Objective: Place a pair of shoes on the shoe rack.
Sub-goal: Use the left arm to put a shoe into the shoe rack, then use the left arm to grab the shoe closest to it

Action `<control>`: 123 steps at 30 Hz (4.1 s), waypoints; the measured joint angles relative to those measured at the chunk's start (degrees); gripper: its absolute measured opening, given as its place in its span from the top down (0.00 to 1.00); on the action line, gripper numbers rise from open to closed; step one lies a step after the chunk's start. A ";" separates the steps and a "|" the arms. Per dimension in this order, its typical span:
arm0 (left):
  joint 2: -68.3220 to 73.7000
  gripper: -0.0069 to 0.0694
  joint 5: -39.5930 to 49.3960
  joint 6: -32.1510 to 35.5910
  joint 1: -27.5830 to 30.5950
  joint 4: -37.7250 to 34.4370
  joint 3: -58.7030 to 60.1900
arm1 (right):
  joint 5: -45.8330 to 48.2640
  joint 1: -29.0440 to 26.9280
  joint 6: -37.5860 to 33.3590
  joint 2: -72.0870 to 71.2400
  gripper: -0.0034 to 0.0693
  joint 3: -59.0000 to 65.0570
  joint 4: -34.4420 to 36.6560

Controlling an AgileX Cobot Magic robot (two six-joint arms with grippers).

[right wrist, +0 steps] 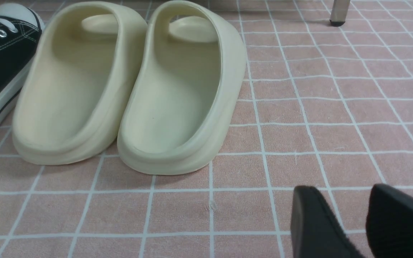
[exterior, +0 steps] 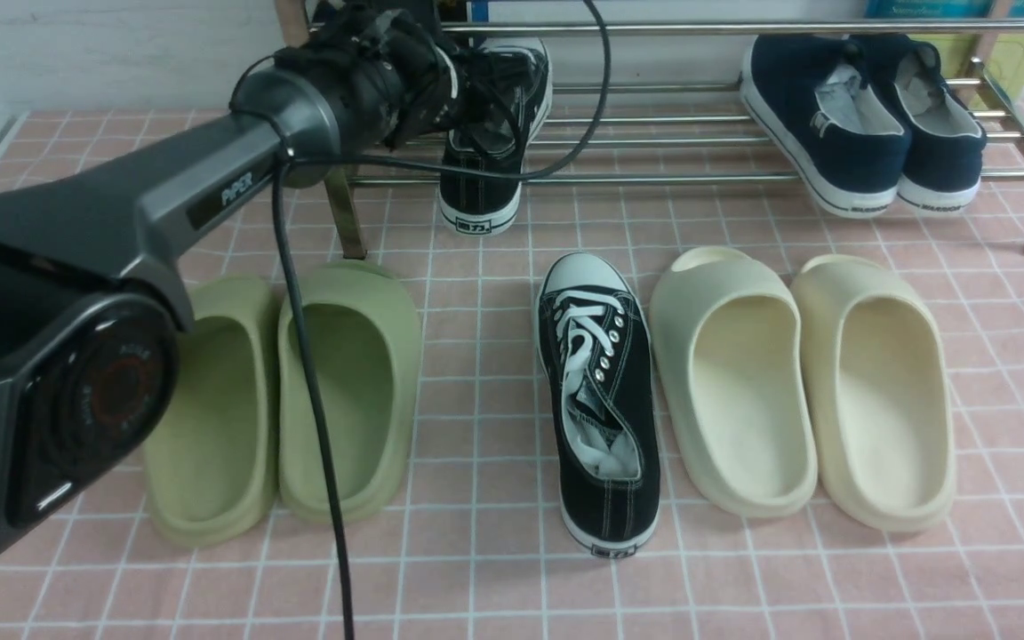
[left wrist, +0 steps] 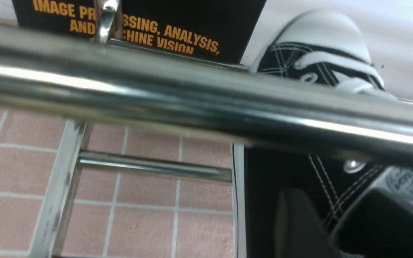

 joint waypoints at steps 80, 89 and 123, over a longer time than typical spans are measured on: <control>-24.72 0.57 2.66 38.00 -17.15 -29.00 39.95 | 0.00 0.00 0.00 0.00 0.62 0.00 0.11; -20.92 0.32 2.25 37.51 -17.15 -28.16 39.95 | 0.00 0.00 0.00 0.00 0.62 0.00 0.11; -15.45 0.84 12.90 32.45 -17.00 -24.30 33.84 | 0.00 0.00 0.00 0.00 0.62 0.00 0.11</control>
